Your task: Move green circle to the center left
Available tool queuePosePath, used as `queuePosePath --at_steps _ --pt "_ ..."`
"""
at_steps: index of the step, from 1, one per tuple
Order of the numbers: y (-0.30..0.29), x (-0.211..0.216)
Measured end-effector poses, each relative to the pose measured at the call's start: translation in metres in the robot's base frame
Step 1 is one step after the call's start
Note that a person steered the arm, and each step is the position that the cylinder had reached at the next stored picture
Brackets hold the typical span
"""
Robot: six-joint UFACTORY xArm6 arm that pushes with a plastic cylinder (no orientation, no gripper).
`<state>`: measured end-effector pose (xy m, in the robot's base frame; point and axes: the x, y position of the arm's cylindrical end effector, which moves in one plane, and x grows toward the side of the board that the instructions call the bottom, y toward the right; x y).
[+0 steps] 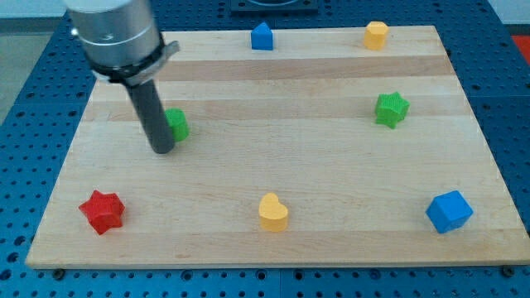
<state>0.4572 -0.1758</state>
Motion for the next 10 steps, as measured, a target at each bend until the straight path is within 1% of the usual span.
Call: queuePosePath --at_steps 1,2,3,4,5,6,7,8,9,10 --pt "-0.007 0.007" --pt "0.006 0.028" --pt "0.043 0.029" --pt "0.080 0.020" --pt "0.093 -0.006" --pt "0.093 -0.021" --pt "0.075 -0.021" --pt "0.014 -0.024" --pt "-0.029 -0.027" --pt "-0.032 -0.027"
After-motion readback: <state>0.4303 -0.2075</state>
